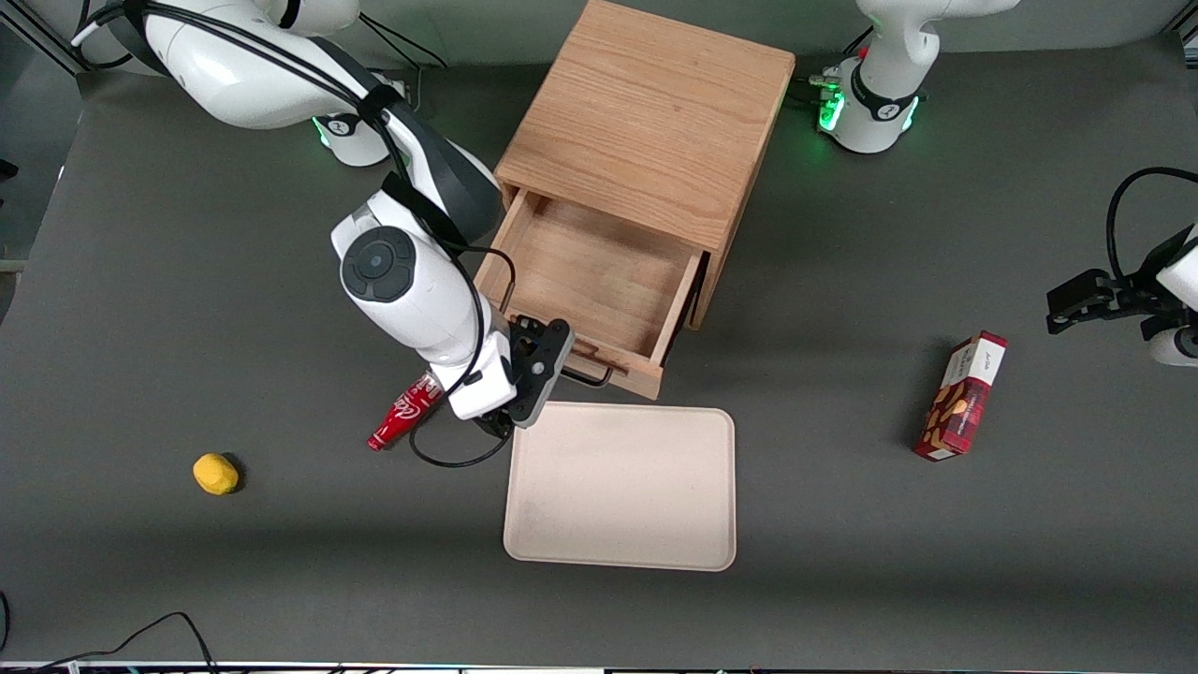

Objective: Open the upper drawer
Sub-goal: 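Pull the handle outward from the cabinet with the right gripper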

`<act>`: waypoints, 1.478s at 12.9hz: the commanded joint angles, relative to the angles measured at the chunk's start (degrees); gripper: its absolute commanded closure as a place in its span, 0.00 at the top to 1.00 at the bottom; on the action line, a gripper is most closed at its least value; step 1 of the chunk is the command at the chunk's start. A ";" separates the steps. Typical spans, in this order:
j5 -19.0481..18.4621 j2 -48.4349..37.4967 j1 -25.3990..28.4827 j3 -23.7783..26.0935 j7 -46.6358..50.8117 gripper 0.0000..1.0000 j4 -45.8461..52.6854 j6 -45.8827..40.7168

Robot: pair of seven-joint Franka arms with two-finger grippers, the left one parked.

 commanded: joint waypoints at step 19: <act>15.98 1.01 0.01 -9.08 -0.84 1.00 7.31 6.38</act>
